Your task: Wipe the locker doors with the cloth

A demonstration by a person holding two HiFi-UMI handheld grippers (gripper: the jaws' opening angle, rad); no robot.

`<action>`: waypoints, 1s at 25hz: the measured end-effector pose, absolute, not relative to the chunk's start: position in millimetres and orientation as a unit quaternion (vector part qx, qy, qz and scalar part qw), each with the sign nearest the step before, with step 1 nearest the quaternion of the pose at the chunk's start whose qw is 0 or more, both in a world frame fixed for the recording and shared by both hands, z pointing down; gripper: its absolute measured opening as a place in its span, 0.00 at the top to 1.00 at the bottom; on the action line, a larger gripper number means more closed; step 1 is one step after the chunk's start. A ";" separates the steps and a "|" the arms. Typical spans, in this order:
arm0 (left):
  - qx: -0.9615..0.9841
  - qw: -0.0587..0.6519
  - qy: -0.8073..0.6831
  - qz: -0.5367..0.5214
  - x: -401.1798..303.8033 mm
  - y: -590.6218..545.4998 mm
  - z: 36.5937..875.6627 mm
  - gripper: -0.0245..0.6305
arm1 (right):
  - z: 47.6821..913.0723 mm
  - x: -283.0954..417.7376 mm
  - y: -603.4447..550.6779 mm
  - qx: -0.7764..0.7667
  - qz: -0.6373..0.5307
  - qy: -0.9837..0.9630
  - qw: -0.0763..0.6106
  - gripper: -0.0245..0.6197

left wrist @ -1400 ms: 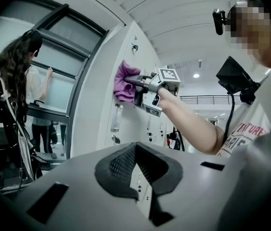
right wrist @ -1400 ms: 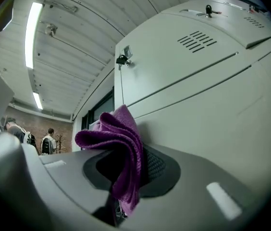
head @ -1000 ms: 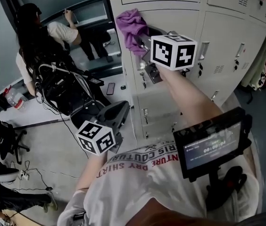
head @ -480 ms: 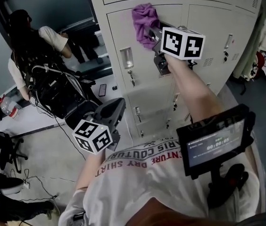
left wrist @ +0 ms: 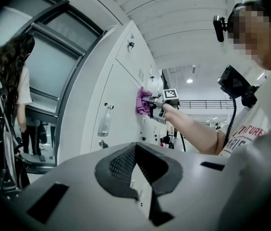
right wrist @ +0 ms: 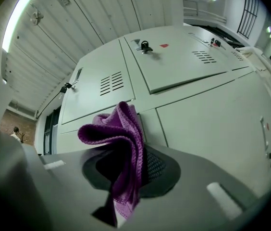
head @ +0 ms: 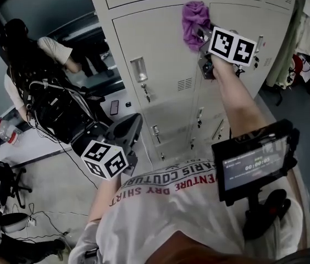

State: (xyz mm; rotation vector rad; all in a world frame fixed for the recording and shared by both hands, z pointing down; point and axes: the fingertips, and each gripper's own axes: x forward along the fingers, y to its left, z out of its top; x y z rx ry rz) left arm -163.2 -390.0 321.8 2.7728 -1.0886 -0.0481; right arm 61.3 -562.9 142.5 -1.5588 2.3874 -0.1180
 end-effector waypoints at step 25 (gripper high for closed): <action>0.922 0.087 -0.376 -0.020 -166.1 -389.9 322.9 0.96 | 132.8 54.1 -534.3 -0.524 -0.002 0.837 0.159 0.86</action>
